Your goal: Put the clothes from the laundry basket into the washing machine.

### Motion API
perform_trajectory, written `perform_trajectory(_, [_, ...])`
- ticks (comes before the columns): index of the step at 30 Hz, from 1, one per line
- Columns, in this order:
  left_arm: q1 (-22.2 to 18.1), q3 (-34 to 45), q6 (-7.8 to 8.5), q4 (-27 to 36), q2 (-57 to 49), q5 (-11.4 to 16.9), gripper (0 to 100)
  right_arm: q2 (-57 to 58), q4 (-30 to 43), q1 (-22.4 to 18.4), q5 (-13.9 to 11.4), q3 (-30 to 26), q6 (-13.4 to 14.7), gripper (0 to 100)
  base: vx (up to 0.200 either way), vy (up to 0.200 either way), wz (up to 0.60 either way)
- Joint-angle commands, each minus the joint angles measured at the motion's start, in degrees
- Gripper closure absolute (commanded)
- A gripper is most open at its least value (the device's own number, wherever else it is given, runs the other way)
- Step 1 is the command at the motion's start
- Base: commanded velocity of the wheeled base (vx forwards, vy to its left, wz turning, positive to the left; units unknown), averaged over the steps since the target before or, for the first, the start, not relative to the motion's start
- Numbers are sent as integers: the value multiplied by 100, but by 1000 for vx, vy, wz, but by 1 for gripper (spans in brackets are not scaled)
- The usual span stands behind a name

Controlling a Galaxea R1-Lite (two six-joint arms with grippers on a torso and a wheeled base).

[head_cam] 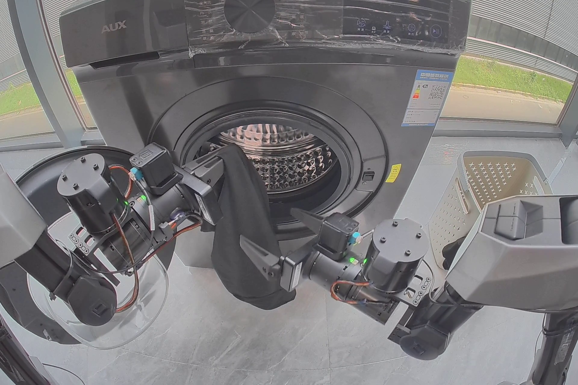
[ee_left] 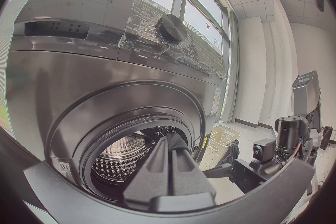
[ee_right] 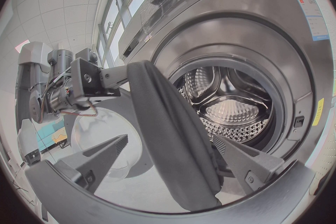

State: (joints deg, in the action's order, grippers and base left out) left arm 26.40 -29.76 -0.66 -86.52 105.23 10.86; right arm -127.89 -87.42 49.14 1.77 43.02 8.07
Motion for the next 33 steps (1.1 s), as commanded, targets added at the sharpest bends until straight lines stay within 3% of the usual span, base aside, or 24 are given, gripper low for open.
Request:
perform_trajectory(1, [-4, -21, -4, -6, 68, -5, 100, -34, -65, 298, -247, -365, 10, 0, 0, 0, 0])
perform_trajectory(5, [-4, -21, -4, -6, 68, -5, 100, -131, -56, 482, -520, -303, 19, 0, 0, 0, 0])
perform_trajectory(10, [-13, -30, -4, -6, 68, -5, 100, -227, 67, 623, -528, -39, 28, 0, 0, 0, 0])
perform_trajectory(14, [-4, -30, -4, -6, 94, -5, 100, -359, 392, 693, -537, 216, 230, 0, 0, 0, 0])
perform_trajectory(21, [5, -30, 4, -6, 121, -5, 100, -816, 674, 456, -467, 1007, 318, 0, 0, 0, 0])
perform_trajectory(22, [-4, -30, 4, -6, 112, -5, 100, -1080, 797, 192, -282, 1393, 248, 0, 0, 0, 0])
perform_trajectory(23, [-4, -30, 4, -6, 112, -5, 100, -1080, 797, 192, -282, 1393, 248, 0, 0, 0, 0])
perform_trajectory(24, [-4, -30, 4, -6, 112, -5, 100, -1194, 823, 122, 43, 1534, 186, 0, 0, 0, 0])
perform_trajectory(26, [-4, -48, 4, 3, 103, -5, 100, -1265, 884, 43, 315, 1639, 63, 0, 0, 0, 0])
perform_trajectory(33, [-4, -83, 4, -6, 94, -119, 100, -1238, 893, -309, 570, 1613, -42, 0, 0, 0, 0])
